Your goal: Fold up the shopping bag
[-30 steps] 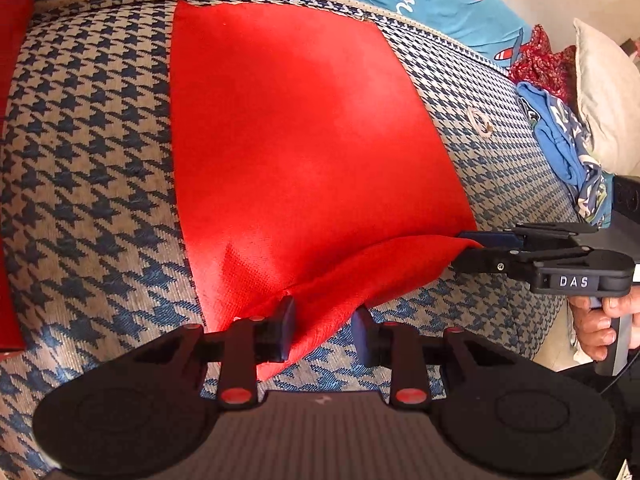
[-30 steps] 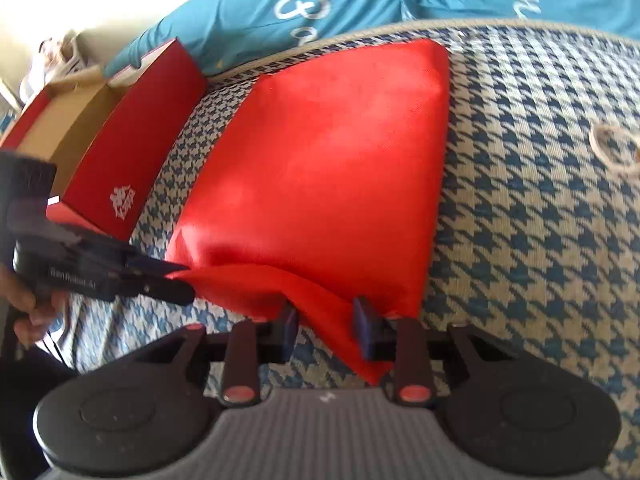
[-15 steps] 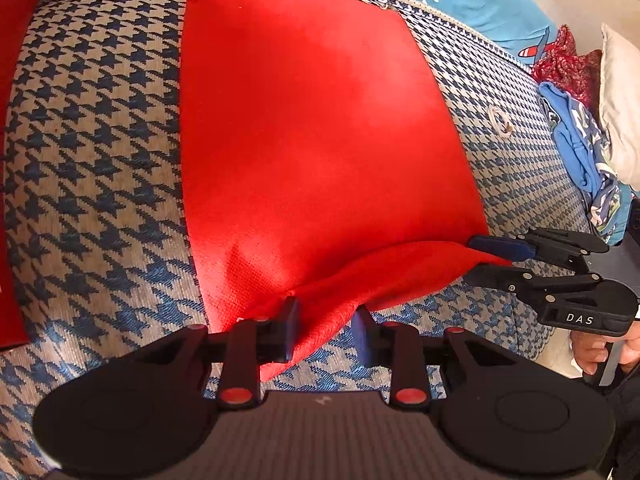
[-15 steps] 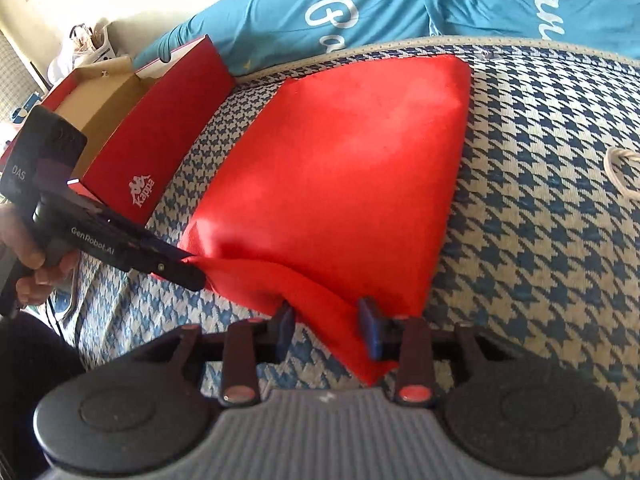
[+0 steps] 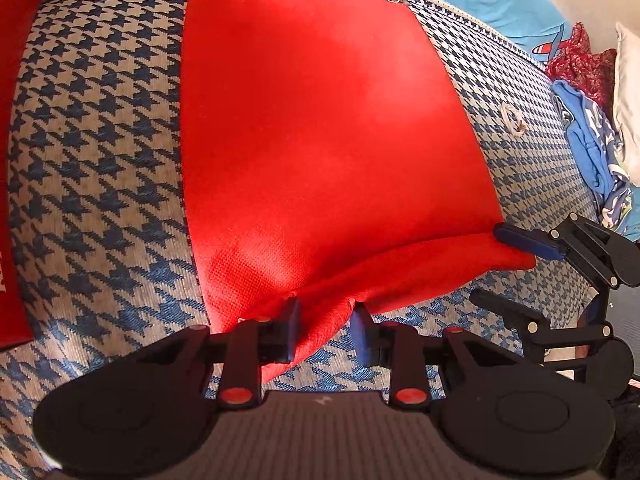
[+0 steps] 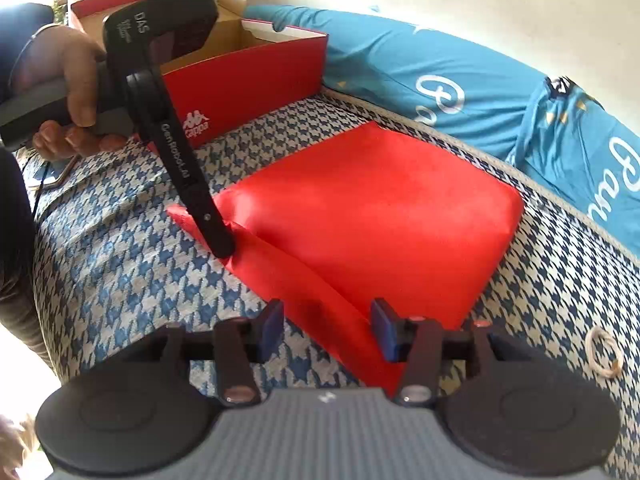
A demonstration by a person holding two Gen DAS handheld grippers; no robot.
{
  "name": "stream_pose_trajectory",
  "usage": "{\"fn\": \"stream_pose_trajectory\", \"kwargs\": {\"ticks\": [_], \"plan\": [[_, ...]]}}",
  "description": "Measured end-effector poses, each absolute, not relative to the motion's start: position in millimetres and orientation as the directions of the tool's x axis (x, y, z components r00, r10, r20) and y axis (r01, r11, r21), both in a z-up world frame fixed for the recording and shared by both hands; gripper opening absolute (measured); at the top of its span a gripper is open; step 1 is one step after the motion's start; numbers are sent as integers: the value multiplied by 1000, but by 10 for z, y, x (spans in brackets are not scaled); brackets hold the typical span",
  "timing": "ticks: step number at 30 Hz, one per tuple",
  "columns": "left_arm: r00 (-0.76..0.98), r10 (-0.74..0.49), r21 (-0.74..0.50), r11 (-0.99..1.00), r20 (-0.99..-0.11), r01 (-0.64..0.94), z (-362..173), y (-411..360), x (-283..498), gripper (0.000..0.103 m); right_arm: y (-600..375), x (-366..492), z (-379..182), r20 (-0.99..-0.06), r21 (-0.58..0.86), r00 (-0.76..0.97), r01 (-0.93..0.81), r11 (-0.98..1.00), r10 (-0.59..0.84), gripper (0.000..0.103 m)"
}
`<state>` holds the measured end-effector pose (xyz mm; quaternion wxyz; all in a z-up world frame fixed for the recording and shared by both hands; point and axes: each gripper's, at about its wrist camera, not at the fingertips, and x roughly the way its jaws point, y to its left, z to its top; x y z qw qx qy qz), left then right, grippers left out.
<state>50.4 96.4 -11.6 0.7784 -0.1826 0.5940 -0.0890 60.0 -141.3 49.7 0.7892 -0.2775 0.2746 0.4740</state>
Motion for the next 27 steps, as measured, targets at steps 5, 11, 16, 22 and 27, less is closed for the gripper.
{"fn": "stream_pose_trajectory", "kwargs": {"ticks": [5,11,16,22,27], "plan": [[272,-355,-386,920,-894,-69,-116,981,509,28,-1217,558,399,-701,-225,379,-921,316,604,46],[270,-366,-394,917,-891,-59,-121,1005,515,28,-1102,658,318,-726,-208,353,-931,301,590,28],[302,-378,-405,914,-875,-27,-122,1027,464,28,-1145,963,286,-764,31,240,-913,406,599,22],[390,-353,-341,934,-851,103,-75,941,286,29,-1171,1238,206,-790,238,155,-814,529,593,21],[414,-372,-362,926,-831,107,-26,992,246,29,-1157,1340,157,-801,288,125,-776,561,585,20]]}}
